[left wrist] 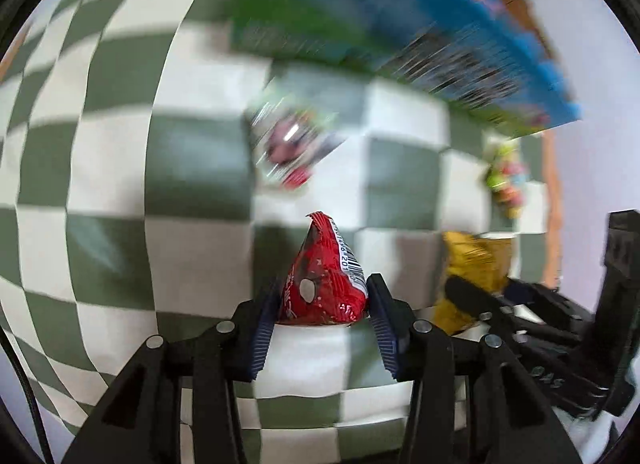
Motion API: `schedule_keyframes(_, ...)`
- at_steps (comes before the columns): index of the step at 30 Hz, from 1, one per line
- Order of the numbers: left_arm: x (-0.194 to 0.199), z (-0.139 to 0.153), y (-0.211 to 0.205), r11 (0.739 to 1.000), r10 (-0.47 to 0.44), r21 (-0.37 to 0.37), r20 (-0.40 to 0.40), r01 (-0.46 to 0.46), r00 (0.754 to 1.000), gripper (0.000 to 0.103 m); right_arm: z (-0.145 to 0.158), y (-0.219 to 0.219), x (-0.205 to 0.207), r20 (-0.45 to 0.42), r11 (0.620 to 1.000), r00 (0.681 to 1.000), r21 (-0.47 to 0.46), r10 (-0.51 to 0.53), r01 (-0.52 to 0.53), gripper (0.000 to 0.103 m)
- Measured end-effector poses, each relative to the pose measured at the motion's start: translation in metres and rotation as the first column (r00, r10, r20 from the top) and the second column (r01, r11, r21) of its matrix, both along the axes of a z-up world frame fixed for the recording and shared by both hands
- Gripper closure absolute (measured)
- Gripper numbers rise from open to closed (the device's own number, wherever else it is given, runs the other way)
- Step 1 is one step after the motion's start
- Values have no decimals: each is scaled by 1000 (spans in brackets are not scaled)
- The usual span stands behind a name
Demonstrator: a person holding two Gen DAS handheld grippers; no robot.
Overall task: Organize snacks
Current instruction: 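Carry both items over the box and lower them inside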
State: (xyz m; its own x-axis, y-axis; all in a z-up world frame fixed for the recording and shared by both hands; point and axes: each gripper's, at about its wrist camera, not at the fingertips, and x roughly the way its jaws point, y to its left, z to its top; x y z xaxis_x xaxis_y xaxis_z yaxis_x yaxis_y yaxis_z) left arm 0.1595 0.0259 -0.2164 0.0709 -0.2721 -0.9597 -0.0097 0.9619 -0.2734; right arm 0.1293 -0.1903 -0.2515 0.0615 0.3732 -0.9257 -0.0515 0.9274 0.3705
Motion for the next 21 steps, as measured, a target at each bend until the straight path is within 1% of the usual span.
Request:
schedule_keyframes(1,6,14,-6,1000,-9,-23,17,9,1000,61,10,-4,3,12,1000,1000,18,-11,11,47)
schedule_keyframes(2,14,29,-4,998,-12,-57,41,15,999,61,22,-7,6,27,999,999,36,-20,19,47)
schedule_keyframes(4,25,55,-13,995,-29,-89,80,36,996,61,48,-17,14,66,998,997,61,-36,32,47)
schedule_keyframes(6,42,86,-11,991,-44,-120,133,60,990,61,80,-24,27,127,997,991,73,-43,34,47)
schedule_keyframes(8,61,109,-25,989,-54,-125,182,78,982,61,113,-34,47,190,996,981,82,-49,34,47)
schedule_keyframes(9,77,120,-26,989,-63,-121,202,89,977,61,127,-39,58,217,996,975,83,-53,35,47)
schedule_keyframes(11,106,134,-36,991,-91,-77,231,112,969,61,151,-44,89,276,997,960,68,-49,32,47)
schedule_keyframes(13,132,137,-44,992,-106,-37,240,118,965,61,160,-44,116,313,999,949,32,-41,32,47)
schedule_keyframes(15,163,136,-43,993,-114,5,228,116,967,61,162,-47,149,323,999,946,-5,-32,35,47)
schedule_keyframes(18,201,121,-46,992,-123,57,192,115,974,61,147,-49,188,313,997,950,-59,-21,42,47)
schedule_keyframes(21,232,94,-43,991,-112,84,129,101,985,61,127,-51,222,268,996,963,-70,-28,48,47)
